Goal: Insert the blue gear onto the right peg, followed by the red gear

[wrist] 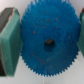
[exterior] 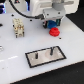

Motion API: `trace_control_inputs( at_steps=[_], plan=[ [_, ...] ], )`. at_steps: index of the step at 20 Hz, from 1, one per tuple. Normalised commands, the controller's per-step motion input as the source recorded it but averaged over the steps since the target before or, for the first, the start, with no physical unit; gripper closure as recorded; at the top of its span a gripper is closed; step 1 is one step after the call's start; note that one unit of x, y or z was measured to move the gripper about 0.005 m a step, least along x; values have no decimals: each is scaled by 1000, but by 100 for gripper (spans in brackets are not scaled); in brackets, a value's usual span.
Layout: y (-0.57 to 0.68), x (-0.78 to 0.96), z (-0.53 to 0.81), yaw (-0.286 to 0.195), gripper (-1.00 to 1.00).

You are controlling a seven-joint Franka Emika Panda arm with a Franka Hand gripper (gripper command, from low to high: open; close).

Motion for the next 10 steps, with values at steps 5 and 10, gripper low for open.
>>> trace_control_inputs(
  at_steps=[5, 10],
  plan=[
    [-119, 551, 558, 0, 100],
    [-160, 716, 513, 0, 100]
  ],
)
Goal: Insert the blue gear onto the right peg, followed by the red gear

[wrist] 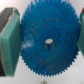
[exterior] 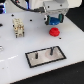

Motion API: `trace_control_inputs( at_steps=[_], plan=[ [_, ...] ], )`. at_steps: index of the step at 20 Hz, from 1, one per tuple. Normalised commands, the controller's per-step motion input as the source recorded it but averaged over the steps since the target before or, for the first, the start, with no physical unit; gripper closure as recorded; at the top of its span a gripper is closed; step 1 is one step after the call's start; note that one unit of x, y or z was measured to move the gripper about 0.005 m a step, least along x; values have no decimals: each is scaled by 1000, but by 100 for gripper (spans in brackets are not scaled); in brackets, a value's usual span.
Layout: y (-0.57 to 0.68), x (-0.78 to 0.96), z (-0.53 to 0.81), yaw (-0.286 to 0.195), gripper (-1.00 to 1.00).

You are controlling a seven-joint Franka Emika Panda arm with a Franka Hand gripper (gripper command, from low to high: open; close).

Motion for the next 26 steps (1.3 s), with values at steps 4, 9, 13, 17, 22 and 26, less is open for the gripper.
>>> trace_control_inputs(
  at_steps=[4, 9, 13, 17, 22, 26],
  plan=[
    [-164, 790, 523, 0, 100],
    [-151, 827, 518, 0, 100],
    [-165, 857, 474, 0, 100],
    [-153, 883, 357, 0, 100],
    [-189, 879, 236, 0, 100],
    [-213, 865, 189, 0, 100]
  ],
)
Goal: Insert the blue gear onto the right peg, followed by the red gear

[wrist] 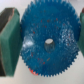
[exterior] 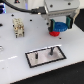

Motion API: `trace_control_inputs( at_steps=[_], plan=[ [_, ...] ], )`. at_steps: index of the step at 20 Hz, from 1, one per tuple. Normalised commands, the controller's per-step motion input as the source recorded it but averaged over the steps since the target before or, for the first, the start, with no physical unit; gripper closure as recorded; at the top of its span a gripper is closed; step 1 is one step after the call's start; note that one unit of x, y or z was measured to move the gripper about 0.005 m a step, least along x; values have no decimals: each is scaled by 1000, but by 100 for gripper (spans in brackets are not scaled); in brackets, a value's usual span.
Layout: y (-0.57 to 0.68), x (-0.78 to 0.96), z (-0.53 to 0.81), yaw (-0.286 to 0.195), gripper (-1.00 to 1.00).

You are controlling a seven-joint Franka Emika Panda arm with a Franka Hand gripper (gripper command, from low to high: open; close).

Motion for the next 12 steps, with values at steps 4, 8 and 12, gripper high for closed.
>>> trace_control_inputs(
  at_steps=[4, 8, 12],
  plan=[
    [-230, 838, 124, 0, 100],
    [-209, 803, 27, 0, 100],
    [-187, 601, -8, 0, 100]
  ],
)
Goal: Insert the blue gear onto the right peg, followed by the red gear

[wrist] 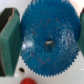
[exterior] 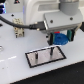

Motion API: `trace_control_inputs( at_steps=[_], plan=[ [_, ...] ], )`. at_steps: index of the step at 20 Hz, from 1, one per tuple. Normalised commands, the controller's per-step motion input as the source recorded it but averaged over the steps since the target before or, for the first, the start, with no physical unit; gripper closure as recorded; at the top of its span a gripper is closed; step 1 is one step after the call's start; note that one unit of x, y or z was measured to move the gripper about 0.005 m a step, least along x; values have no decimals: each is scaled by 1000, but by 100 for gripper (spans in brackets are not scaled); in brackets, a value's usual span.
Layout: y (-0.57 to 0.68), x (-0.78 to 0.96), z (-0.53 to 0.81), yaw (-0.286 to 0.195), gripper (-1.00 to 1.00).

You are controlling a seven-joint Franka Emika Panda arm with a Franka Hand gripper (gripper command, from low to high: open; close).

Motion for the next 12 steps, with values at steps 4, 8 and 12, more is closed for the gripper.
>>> trace_control_inputs(
  at_steps=[4, 8, 12],
  plan=[
    [-157, 361, -88, 0, 100],
    [-102, 100, -97, 0, 100],
    [-37, 35, 82, 0, 100]
  ],
)
